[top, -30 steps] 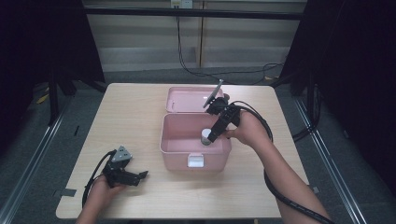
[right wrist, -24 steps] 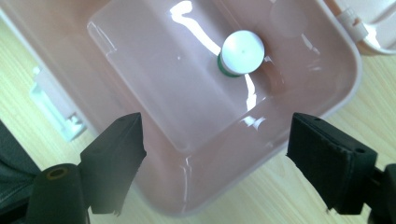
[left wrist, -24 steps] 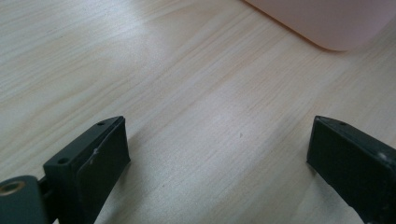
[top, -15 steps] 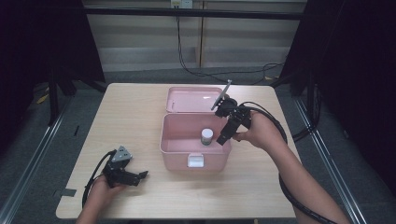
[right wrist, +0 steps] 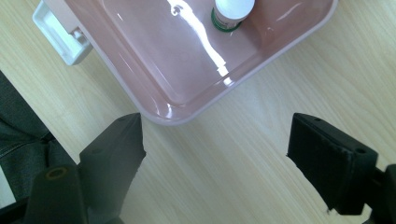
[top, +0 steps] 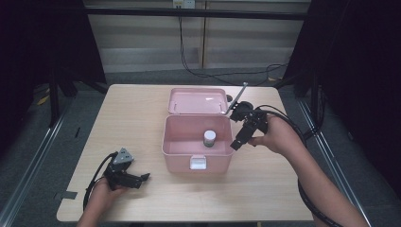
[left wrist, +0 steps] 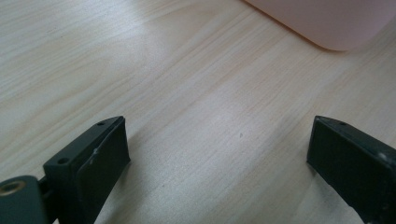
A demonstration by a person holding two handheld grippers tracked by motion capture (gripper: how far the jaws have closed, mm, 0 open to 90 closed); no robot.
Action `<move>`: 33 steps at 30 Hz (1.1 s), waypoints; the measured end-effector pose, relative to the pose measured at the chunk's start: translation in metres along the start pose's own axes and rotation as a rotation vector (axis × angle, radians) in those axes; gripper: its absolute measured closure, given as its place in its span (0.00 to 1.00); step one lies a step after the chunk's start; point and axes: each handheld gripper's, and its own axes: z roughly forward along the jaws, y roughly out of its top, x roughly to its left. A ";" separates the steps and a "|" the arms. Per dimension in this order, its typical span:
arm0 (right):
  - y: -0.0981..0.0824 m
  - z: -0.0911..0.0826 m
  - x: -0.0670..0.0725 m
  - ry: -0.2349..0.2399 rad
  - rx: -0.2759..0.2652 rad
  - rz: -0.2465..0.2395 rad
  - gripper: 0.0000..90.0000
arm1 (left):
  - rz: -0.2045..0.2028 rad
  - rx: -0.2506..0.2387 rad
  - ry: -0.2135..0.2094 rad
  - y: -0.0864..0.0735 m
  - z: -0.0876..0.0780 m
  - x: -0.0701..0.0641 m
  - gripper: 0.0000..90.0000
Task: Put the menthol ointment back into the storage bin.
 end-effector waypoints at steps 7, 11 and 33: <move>-0.013 -0.002 -0.004 0.000 -0.014 0.005 0.20 | -0.001 -0.001 0.000 0.000 0.000 0.000 0.06; -0.021 -0.001 -0.007 0.002 -0.008 0.015 0.20 | 0.000 -0.001 0.000 0.000 0.000 0.000 0.06; -0.057 0.020 -0.016 0.027 -0.063 0.047 0.20 | 0.003 0.003 -0.002 0.000 0.000 0.000 0.06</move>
